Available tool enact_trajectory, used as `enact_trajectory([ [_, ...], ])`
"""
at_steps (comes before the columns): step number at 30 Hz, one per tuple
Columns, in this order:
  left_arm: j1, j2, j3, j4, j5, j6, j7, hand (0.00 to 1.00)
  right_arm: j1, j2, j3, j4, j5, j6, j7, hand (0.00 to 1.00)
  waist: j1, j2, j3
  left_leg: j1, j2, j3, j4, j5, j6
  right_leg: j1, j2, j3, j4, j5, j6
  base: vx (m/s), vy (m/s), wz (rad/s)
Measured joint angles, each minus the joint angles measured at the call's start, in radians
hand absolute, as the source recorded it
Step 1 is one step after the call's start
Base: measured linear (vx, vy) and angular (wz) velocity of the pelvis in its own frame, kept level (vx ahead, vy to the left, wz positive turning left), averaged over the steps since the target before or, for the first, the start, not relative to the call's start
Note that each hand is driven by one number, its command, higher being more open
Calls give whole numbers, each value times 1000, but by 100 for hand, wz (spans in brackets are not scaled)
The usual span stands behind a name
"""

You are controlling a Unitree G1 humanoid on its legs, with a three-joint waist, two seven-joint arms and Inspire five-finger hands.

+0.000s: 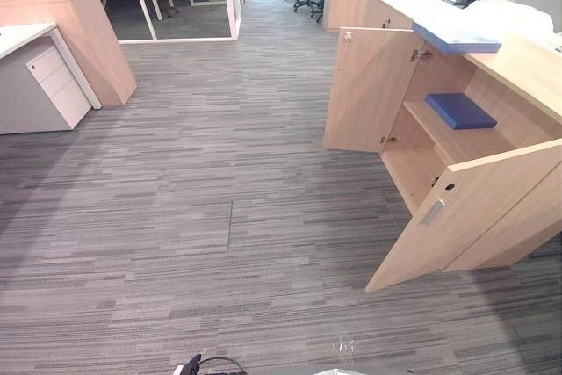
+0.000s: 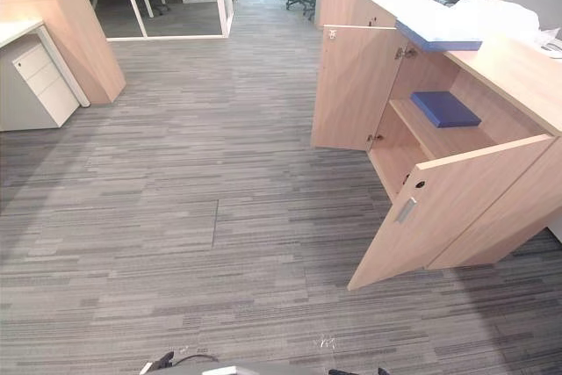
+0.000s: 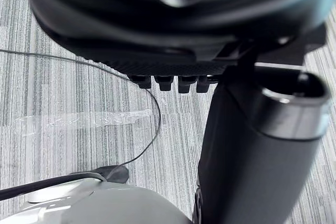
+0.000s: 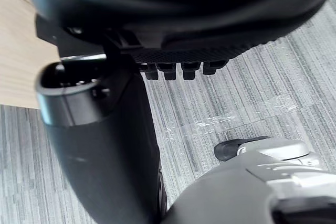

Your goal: Walk over to the cabinet, pick up the folder, carry it to the office cabinet, place the folder inside the office cabinet, then close the office cabinet door

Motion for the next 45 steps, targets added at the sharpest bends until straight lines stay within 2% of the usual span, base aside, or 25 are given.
enact_trajectory([
  [14, -8, 0, 0, 5, -17, -1, -20, 100, -19, 1, -43, 21, 0, 3, 16, 100, 0, 6, 22, 32, 3, -7, -39, 6, -12, 28, 2, -13, -27, -5, 26, 4, -12, 1],
  [24, -9, -3, 0, 6, -16, -1, -12, 100, -18, 4, -70, 21, 0, 16, 14, 100, -1, 10, 23, 25, 4, -7, -39, 5, -13, 27, 3, -14, -36, -5, 27, -3, -2, 0],
  [26, -13, -3, 1, 4, -16, -2, -3, 100, -20, 4, -71, 21, 0, 17, 13, 100, -2, 7, 27, -1, 4, -7, -1, -13, -26, 19, 2, -17, -35, -5, 26, -19, -21, 6],
  [28, -44, -9, 6, -10, -18, -9, 4, 100, -42, 2, -92, 24, 0, 20, 10, 100, 0, 17, 66, -99, 15, -4, 205, -101, -52, 11, 6, -20, -16, -10, 17, -30, -1, 4],
  [29, -44, -16, 18, -30, -18, -12, 6, 100, -51, 2, -105, 22, 0, 20, 5, 100, 1, 22, 82, -134, 24, 2, 295, -132, -81, 8, 11, -18, -1, -26, -3, -53, 8, 0],
  [30, -43, -24, 36, -45, -18, -15, 6, 100, -53, 3, -112, 18, 1, 19, 1, 100, 1, 27, 90, -169, 30, 7, 372, -149, -94, 4, 14, -17, 10, -40, -25, -62, 12, -6],
  [31, -40, -41, 88, -77, -20, -23, 2, 100, -53, 1, -112, 9, 1, 19, -6, 100, 2, 32, 99, -259, 48, 20, 561, -155, -93, -6, 20, -15, 42, -60, -38, -29, 16, -15],
  [32, -32, -63, 134, -107, -30, -26, -1, 100, -50, -5, -110, -7, 1, 20, -10, 100, 6, 47, 110, -334, 71, 28, 736, -127, -70, -2, 31, -10, 69, -79, -44, -2, 22, -20],
  [34, -16, -85, 172, -136, -51, -33, 2, 100, -45, -8, -108, -14, 1, 20, -25, 100, 8, 55, 116, -408, 100, 55, 919, -63, -54, 28, 33, 5, 99, -107, -55, 92, 50, -21],
  [35, -12, -91, 181, -152, -57, -35, 10, 100, -46, -8, -110, -14, 1, 21, -30, 100, 8, 55, 117, -435, 118, 66, 966, -119, -46, 52, 28, 17, 103, -122, -55, 183, 99, -20],
  [37, -11, -87, 181, -153, -82, -45, 15, 100, -51, -1, -122, -6, 1, 20, -37, 100, 14, 46, 116, -468, 131, 67, 889, -176, -54, 70, 2, 37, 100, -137, -43, 184, 114, -26],
  [38, -11, -86, 181, -154, -90, -46, 15, 100, -53, 3, -134, -6, 1, 20, -38, 100, 16, 42, 116, -478, 130, 64, 836, -179, -55, 73, -12, 44, 101, -146, -35, 237, 153, -35],
  [39, -14, -82, 181, -155, -101, -53, 16, 100, -59, 10, -154, -5, 2, 20, -42, 100, 17, 35, 120, -497, 122, 51, 695, -172, -60, 80, -45, 58, 97, -161, -17, 336, 226, -29],
  [40, -20, -81, 181, -154, -110, -53, 18, 100, -61, 16, -175, -4, 3, 21, -44, 100, 18, 30, 122, -514, 111, 25, 525, -130, -75, 85, -83, 64, 90, -181, 6, 330, 225, -25],
  [41, -21, -81, 180, -154, -113, -53, 20, 100, -61, 17, -186, -3, 3, 21, -44, 100, 18, 30, 122, -517, 106, 7, 430, -98, -81, 89, -100, 69, 88, -195, 19, 352, 276, -21],
  [42, -20, -81, 180, -153, -127, -53, 25, 100, -60, 17, -195, -2, 3, 23, -44, 100, 17, 33, 124, -520, 111, -26, 265, -39, -92, 106, -131, 76, 86, -227, 46, 291, 248, -19],
  [43, -21, -81, 181, -152, -147, -53, 25, 100, -60, 18, -202, 1, 3, 24, -45, 100, 18, 33, 126, -526, 118, -28, 219, 28, -126, 125, -156, 79, 82, -256, 61, 379, 351, -28],
  [44, -28, -74, 187, -146, -165, -53, 26, 100, -69, 31, -224, 12, 3, 24, -47, 100, 28, 17, 132, -529, 90, 13, 288, 105, -126, 157, -206, 87, 80, -287, 33, 509, 453, -40],
  [45, -39, -74, 202, -136, -171, -53, 31, 100, -88, 31, -266, 36, 3, 20, -41, 100, 28, 9, 133, -551, 71, 21, 382, 80, -91, 164, -222, 104, 102, -260, 18, 528, 464, -37],
])
